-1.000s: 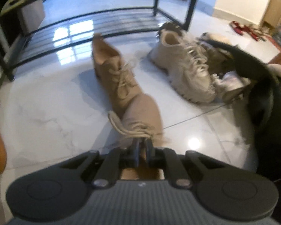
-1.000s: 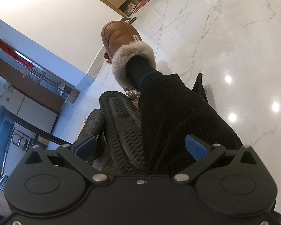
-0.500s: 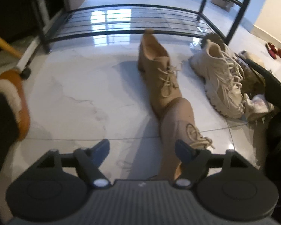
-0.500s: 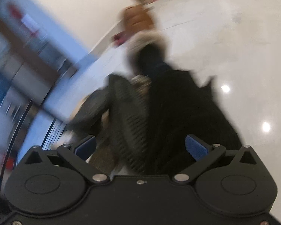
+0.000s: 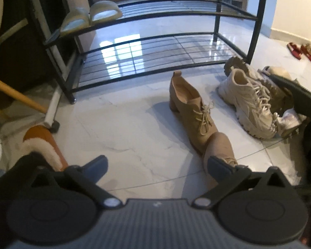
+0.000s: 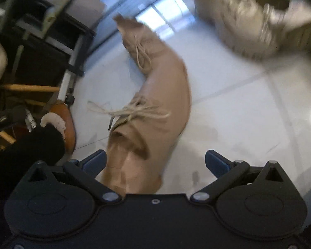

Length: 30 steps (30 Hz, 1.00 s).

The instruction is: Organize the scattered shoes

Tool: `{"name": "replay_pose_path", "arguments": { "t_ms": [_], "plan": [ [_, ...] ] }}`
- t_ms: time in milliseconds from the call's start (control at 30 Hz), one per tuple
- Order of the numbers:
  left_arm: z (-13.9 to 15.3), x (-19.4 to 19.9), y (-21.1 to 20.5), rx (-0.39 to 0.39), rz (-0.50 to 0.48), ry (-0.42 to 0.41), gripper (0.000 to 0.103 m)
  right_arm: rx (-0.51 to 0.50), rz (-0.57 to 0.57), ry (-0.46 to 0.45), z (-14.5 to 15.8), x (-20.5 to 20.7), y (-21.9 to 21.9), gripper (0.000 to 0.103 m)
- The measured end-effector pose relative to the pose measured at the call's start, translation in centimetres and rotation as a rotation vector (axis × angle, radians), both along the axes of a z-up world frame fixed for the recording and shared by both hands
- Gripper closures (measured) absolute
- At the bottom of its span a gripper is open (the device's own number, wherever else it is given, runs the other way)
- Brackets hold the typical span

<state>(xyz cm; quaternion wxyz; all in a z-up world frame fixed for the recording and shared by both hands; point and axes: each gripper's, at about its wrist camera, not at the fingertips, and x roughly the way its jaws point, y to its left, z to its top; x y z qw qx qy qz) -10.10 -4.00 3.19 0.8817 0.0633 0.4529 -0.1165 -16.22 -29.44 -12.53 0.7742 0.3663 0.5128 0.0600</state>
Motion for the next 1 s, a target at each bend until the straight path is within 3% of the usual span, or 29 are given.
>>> {"name": "replay_pose_path", "arguments": {
  "t_ms": [133, 233, 433, 667, 767, 833, 1000],
  "plan": [
    [-1.0, 0.9, 1.2, -0.106, 0.066, 0.079, 0.001, 0.081, -0.089, 0.068, -0.7, 1.4, 0.4, 0.000],
    [-1.0, 1.1, 1.9, -0.126, 0.123, 0.108, 0.001, 0.130, -0.161, 0.123, -1.3, 2.5, 1.0, 0.000],
    [0.1, 0.5, 2.1, -0.076, 0.128, -0.004, 0.001, 0.010, -0.132, 0.180, -2.1, 4.4, 3.6, 0.000],
    [-0.3, 1.1, 3.5, -0.075, 0.219, 0.040, 0.001, -0.170, -0.066, 0.261, -4.2, 6.9, 6.5, 0.000],
    [-0.5, 1.2, 3.9, -0.073, 0.239, 0.049, 0.001, -0.167, -0.036, 0.258, -5.3, 7.2, 6.9, 0.001],
    [-0.6, 1.2, 4.1, -0.072, 0.251, 0.054, 0.001, -0.155, -0.021, 0.234, -5.2, 7.1, 6.9, 0.019],
    [-0.7, 1.3, 4.6, -0.073, 0.293, 0.060, 0.001, -0.128, 0.012, 0.230, -4.9, 6.0, 6.1, 0.032]
  ]
}}
